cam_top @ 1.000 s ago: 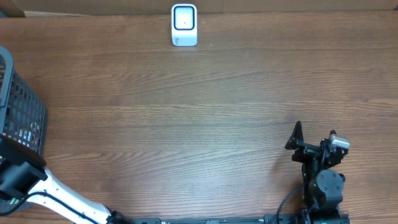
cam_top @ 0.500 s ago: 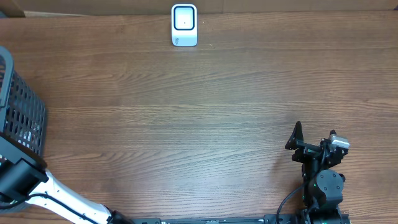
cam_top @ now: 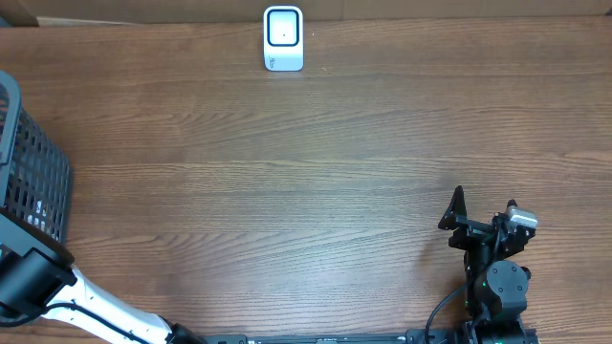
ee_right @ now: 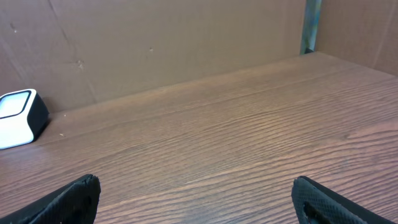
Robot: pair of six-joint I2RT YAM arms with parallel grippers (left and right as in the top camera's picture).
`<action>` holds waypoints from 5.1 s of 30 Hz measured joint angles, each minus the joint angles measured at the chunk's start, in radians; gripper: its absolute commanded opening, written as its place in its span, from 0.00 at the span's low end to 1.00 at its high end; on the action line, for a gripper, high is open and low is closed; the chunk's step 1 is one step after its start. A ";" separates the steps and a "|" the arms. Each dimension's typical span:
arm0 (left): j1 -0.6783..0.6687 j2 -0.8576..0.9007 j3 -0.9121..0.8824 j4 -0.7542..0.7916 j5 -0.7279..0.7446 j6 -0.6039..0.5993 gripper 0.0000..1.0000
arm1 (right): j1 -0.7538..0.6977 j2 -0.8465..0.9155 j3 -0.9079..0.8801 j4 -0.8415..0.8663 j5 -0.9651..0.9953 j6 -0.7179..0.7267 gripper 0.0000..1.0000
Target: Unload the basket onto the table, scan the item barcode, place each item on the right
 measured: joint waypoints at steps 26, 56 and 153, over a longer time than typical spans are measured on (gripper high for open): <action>0.000 0.052 0.664 -0.528 0.069 -0.030 0.04 | 0.000 0.000 0.000 0.000 0.000 0.000 1.00; 0.016 -0.140 0.607 -0.568 0.083 -0.097 0.04 | 0.000 0.000 0.000 0.000 0.000 0.000 1.00; -0.569 -0.136 0.719 -0.641 0.787 0.022 0.04 | 0.000 0.000 0.000 0.000 0.000 0.000 1.00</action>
